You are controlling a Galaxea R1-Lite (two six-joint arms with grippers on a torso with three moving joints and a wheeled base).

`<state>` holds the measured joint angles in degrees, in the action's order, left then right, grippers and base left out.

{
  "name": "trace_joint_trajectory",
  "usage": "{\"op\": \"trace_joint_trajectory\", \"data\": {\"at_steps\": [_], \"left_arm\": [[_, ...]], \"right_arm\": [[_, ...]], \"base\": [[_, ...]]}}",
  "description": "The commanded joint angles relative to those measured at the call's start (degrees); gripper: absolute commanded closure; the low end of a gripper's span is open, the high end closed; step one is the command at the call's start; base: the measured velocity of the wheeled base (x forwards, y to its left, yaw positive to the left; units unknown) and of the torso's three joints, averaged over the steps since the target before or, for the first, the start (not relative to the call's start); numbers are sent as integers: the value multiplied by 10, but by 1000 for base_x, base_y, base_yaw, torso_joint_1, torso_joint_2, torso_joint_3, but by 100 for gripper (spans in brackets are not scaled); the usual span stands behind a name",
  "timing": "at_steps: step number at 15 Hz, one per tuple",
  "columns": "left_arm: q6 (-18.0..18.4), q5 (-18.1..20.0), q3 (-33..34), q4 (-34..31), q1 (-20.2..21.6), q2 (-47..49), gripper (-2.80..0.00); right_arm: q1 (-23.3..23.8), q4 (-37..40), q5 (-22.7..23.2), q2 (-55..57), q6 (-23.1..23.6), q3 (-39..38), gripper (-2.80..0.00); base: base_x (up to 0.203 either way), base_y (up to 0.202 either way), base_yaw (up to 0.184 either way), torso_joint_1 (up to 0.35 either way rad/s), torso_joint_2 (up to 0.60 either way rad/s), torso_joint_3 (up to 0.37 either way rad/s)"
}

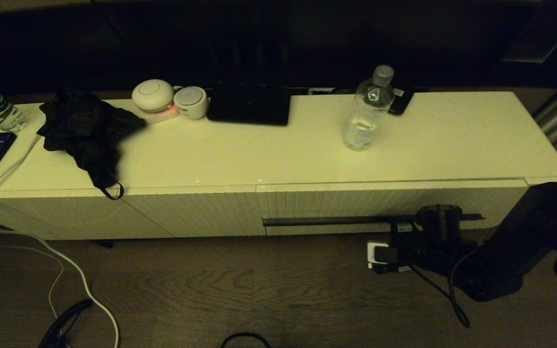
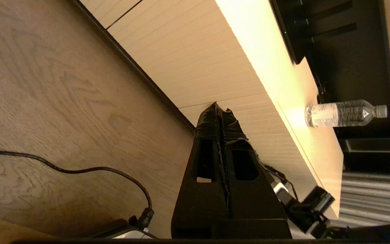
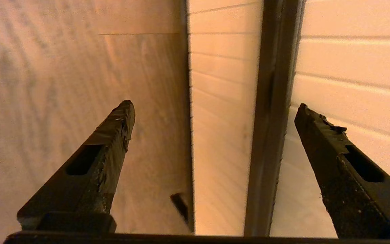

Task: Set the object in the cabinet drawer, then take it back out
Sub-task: Open the drawer

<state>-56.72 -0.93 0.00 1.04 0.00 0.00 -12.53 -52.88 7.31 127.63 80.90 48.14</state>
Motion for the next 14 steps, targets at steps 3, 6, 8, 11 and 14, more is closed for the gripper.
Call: {"op": "trace_joint_trajectory", "data": {"at_steps": [3,6,8,11,14], "left_arm": [[-3,0,0,0,0,-1,0],[-3,0,0,0,0,-1,0],[-3,0,0,0,0,-1,0],[-3,0,0,0,0,-1,0],[-4,0,0,0,0,-1,0]], "right_arm": [[7,-3,0,18,4,31,-280],[10,-3,-3,23,5,35,-280],[9,0,-6,24,5,32,-280],[9,0,-6,31,5,27,-280],[9,-1,-9,31,5,18,-280]], "base": [[0,0,0,0,0,0],[0,0,0,0,0,0],[0,0,0,0,0,0],[0,0,0,0,0,0],[0,0,0,0,0,0]]}}
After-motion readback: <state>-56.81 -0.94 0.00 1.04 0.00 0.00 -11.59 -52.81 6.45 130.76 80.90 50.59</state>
